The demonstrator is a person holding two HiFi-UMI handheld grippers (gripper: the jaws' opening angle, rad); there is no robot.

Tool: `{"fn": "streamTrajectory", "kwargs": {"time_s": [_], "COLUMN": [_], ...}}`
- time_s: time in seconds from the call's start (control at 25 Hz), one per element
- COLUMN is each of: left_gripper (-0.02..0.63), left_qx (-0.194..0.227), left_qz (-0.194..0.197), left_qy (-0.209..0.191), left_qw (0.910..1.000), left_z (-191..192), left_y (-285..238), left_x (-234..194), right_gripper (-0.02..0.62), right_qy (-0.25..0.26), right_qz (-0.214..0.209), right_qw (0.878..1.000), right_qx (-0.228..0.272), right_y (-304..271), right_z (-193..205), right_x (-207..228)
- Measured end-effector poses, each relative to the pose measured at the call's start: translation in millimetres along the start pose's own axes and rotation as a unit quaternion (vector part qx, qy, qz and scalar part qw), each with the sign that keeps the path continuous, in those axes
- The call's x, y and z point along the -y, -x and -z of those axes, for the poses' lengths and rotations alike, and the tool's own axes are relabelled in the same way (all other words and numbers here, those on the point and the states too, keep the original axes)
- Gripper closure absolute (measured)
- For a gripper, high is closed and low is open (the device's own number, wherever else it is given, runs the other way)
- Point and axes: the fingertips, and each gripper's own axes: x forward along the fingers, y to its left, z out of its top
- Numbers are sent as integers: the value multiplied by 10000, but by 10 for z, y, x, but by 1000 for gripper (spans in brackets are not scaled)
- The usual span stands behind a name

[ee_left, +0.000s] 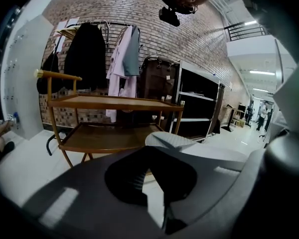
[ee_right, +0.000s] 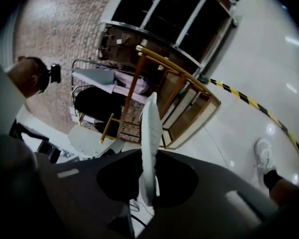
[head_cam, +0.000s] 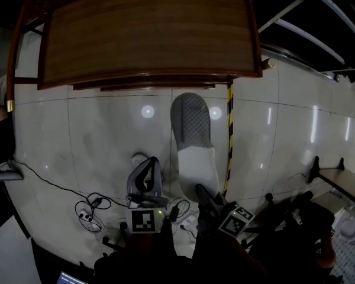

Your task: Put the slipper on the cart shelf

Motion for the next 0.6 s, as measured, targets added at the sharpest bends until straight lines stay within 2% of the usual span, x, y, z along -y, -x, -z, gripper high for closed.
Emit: {"fn": "streamTrajectory", "kwargs": {"time_s": [0.16, 0.28, 0.36, 0.48, 0.6], "left_gripper": [594, 594, 594, 594, 594], "left_qx": [47, 89, 134, 323, 558], "left_qz": [96, 97, 119, 144, 216], "left_qy": [-59, -112, -147, -119, -230], "left_qw": [9999, 9999, 9997, 9993, 9979], "left_z": [-94, -203, -301, -548, -851], "left_y": [49, 105, 114, 86, 54], "left_x": [50, 54, 78, 119, 158], "right_gripper": [532, 532, 532, 532, 532], "right_qy": [839, 1581, 2143, 2970, 3430], "right_qz": [-152, -117, -95, 54, 125], "right_qw": [9961, 9866, 9752, 9510, 9305], "right_qx": [240, 390, 538, 857, 1278], "right_y": [193, 273, 291, 269, 184], "right_z": [-6, -119, -291, -647, -991], "right_x": [-194, -447, -665, -901, -1106]}}
